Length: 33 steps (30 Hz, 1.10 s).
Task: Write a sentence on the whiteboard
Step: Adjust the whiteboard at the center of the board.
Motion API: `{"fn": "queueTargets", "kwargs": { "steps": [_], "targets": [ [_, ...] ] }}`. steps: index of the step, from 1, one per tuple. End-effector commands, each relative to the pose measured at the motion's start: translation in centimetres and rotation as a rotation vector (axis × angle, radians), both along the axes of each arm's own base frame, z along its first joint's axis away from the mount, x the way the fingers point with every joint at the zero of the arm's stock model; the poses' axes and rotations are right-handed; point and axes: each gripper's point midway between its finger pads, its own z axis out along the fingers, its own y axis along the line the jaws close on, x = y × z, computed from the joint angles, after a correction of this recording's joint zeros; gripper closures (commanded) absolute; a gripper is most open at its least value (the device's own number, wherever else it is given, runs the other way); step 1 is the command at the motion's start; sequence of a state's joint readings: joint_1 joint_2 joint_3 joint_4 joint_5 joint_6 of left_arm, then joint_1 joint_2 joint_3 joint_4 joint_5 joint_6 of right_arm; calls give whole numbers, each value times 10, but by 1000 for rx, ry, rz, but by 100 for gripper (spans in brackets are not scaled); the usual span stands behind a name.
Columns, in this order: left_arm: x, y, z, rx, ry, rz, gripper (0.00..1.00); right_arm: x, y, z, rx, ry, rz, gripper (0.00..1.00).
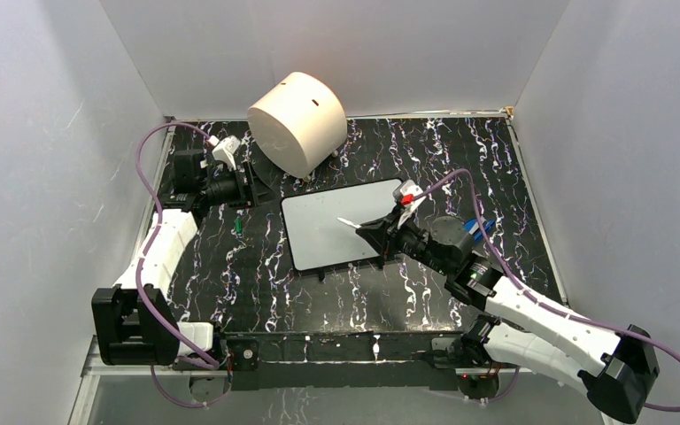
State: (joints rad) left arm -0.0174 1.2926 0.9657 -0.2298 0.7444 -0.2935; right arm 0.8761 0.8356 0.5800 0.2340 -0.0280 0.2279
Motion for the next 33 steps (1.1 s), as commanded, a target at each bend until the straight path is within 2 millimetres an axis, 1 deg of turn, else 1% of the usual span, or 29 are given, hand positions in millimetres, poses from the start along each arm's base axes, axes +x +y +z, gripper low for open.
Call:
{"fn": "queueTargets", "kwargs": {
  "steps": [1, 5, 11, 14, 22, 27, 33],
  "targets": [
    [-18, -20, 29, -71, -121, -147, 39, 1, 6, 35, 56, -78, 5, 100],
    [-20, -28, 24, -94, -98, -193, 39, 0, 10, 35, 46, -85, 19, 100],
    [-31, -49, 19, -138, -56, -295, 39, -1, 14, 36, 47, -92, 32, 100],
    [-32, -52, 16, -132, -50, -300, 41, 0, 15, 34, 39, -92, 32, 100],
    [-44, -58, 14, -126, -42, -314, 48, 1, 16, 30, 28, -90, 24, 100],
    [-51, -58, 9, -129, -12, -294, 53, 1, 16, 31, 26, -92, 24, 100],
    [-54, -57, 5, -139, 22, -260, 60, 0, 17, 29, 19, -91, 31, 100]
  ]
}}
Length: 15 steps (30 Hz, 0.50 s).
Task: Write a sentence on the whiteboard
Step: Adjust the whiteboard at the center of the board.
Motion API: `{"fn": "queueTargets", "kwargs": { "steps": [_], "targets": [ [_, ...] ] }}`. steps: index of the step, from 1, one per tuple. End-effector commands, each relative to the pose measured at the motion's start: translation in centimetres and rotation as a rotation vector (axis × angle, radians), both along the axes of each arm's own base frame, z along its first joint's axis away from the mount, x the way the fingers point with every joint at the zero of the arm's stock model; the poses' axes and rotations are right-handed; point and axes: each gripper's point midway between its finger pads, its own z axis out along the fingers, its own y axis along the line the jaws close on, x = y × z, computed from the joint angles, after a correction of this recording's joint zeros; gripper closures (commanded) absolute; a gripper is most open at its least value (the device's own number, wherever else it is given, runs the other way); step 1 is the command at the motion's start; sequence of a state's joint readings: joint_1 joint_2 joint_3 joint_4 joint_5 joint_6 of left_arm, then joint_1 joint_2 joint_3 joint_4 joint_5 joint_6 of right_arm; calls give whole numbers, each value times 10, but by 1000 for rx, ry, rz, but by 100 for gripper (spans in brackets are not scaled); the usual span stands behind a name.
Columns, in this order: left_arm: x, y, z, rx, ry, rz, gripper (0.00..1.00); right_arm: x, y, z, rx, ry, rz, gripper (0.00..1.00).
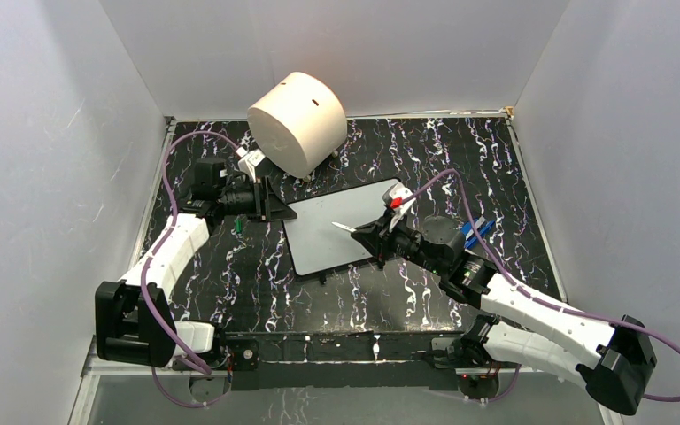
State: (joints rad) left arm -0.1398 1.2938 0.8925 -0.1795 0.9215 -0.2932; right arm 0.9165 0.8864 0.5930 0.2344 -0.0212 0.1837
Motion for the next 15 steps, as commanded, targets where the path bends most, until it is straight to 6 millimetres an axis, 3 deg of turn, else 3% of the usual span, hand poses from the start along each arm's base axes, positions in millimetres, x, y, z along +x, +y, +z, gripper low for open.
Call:
{"fn": "queueTargets", "kwargs": {
  "steps": [1, 7, 15],
  "targets": [
    [-9, -3, 11, -32, -3, 1, 62, 4, 5, 39, 73, -75, -5, 100],
    [-13, -8, 9, -56, 20, 19, 73, 3, 8, 41, 70, -81, 4, 100],
    [-20, -18, 4, -76, 16, 15, 81, 6, 8, 42, 56, -100, -12, 100]
  ]
}}
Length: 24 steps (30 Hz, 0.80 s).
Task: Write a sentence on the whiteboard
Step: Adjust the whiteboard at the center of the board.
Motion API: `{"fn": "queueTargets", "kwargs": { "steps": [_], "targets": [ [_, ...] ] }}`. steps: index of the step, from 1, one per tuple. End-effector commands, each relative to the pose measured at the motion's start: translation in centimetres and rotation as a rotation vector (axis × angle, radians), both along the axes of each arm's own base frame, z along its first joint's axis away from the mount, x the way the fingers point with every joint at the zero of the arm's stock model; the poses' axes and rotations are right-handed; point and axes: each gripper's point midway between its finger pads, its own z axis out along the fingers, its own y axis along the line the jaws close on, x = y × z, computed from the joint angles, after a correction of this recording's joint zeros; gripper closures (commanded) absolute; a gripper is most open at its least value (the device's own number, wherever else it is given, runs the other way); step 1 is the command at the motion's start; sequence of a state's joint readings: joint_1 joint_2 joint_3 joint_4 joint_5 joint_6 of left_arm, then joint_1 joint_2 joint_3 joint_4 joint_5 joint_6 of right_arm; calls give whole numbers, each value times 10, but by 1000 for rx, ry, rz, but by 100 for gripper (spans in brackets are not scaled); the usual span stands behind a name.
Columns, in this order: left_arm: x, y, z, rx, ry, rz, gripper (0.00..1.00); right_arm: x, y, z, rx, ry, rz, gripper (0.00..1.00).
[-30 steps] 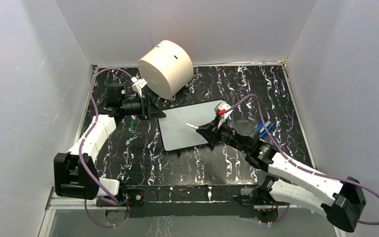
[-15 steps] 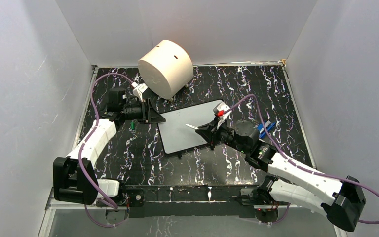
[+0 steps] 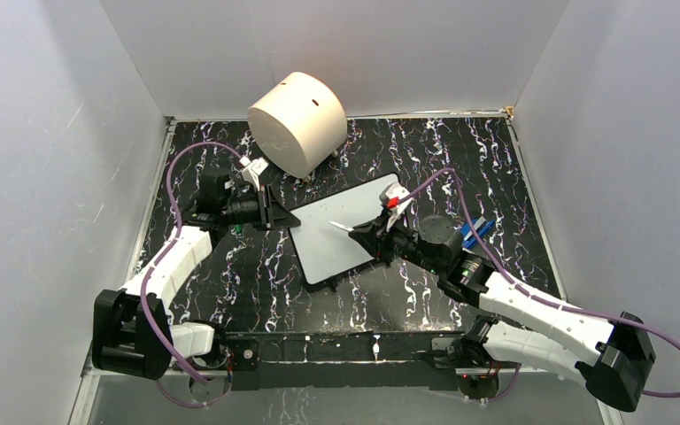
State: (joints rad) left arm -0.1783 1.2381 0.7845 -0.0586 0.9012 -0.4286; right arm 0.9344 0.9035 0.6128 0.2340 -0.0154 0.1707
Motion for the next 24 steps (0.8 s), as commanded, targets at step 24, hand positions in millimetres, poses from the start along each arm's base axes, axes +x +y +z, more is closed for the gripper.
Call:
{"fn": "queueTargets", "kwargs": {
  "steps": [24],
  "targets": [
    [0, 4, 24, 157, -180, 6, 59, 4, 1, 28, -43, -121, -70, 100]
  ]
}}
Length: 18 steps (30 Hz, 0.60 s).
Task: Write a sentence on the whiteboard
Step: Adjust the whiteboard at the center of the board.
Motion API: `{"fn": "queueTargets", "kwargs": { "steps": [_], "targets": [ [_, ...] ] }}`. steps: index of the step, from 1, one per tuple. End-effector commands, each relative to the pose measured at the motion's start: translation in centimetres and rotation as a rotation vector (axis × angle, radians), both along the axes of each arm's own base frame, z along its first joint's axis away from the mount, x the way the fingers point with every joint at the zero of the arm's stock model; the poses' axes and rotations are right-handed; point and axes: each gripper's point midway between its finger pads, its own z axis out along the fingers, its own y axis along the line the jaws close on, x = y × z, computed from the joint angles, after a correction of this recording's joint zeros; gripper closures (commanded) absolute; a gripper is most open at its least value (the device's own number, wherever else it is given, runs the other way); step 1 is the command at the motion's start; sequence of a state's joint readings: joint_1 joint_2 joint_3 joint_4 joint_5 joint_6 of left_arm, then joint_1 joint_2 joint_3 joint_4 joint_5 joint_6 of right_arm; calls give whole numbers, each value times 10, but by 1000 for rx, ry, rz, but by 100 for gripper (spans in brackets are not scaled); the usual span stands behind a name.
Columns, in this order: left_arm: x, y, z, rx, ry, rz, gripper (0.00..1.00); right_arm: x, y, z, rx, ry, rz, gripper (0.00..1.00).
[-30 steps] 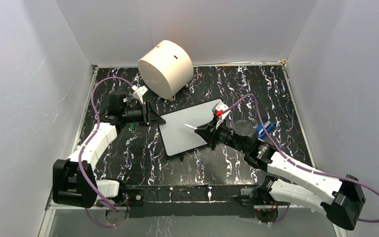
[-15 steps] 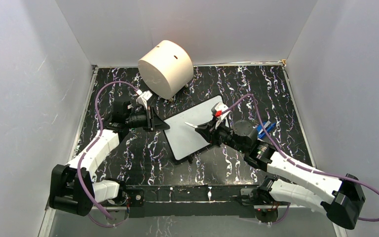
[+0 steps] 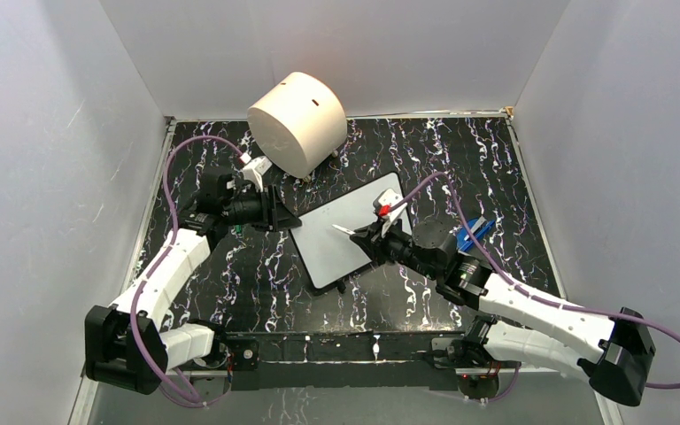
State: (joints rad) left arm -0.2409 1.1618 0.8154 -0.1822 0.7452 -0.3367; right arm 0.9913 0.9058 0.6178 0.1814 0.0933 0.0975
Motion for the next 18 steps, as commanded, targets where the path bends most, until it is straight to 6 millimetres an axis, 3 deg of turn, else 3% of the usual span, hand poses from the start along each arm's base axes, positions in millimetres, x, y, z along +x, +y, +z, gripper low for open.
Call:
{"fn": "queueTargets", "kwargs": {
  "steps": [1, 11, 18],
  "targets": [
    [7, 1, 24, 29, -105, -31, 58, 3, 5, 40, 38, -81, -28, 100],
    [6, -6, 26, 19, -95, -134, 58, -5, 17, 41, 7, -105, -33, 100],
    [0, -8, 24, 16, -92, -176, 64, -10, 27, 43, -22, -127, -35, 100]
  ]
}}
